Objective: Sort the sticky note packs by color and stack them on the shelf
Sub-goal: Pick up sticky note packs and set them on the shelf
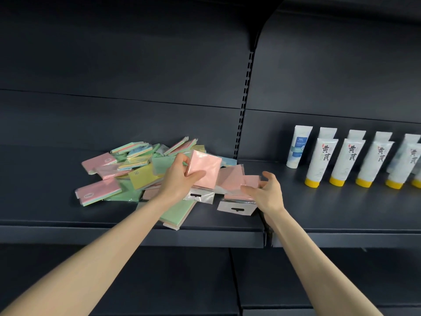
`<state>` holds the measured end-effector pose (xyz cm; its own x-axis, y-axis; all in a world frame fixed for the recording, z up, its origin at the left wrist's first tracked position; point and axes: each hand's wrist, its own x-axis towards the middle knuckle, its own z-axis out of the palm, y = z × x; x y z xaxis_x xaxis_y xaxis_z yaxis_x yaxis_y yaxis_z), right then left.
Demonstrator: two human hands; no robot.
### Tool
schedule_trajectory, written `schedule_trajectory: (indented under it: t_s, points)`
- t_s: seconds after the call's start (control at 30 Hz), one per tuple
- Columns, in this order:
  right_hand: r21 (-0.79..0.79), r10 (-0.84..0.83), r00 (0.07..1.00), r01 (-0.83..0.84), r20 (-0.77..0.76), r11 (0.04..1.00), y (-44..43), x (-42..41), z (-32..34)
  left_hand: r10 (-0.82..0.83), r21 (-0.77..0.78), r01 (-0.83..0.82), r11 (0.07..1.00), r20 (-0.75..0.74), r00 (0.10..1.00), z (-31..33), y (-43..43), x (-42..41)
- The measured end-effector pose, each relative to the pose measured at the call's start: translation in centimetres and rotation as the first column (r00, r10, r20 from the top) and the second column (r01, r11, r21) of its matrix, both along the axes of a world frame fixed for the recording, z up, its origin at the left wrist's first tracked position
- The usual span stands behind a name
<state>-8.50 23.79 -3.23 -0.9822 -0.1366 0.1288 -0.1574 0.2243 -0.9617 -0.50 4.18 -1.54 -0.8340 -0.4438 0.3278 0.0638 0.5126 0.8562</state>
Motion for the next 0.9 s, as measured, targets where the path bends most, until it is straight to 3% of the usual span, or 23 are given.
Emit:
schedule_trajectory:
  t_s: [0.23,0.47,0.67,0.77,0.9]
  points:
    - [-0.151,-0.023,1.000,0.020,-0.018,0.988,1.9,1.1,0.9,-0.030,0.156,0.033,0.987,-0.024,0.999,-0.1,1.2,0.0]
    - [-0.293,0.144,0.988,-0.155,-0.057,0.944,0.4,2.9,2.4,-0.018,0.386,0.072,0.920,-0.141,0.990,1.7,1.1,2.7]
    - [-0.461,0.357,0.934,-0.327,-0.023,0.825,-5.2,5.5,3.7,0.036,0.358,0.028,0.933,-0.170,0.985,3.1,-2.3,7.4]
    - [-0.455,0.391,0.920,-0.349,-0.003,0.819,-9.2,7.3,4.4,0.142,0.313,-0.076,0.947,-0.192,0.971,3.7,-4.3,10.3]
    - [-0.398,0.401,0.911,-0.405,-0.098,0.823,-15.6,10.5,4.6,0.198,0.306,-0.130,0.943,-0.205,0.958,4.1,-8.1,14.4]
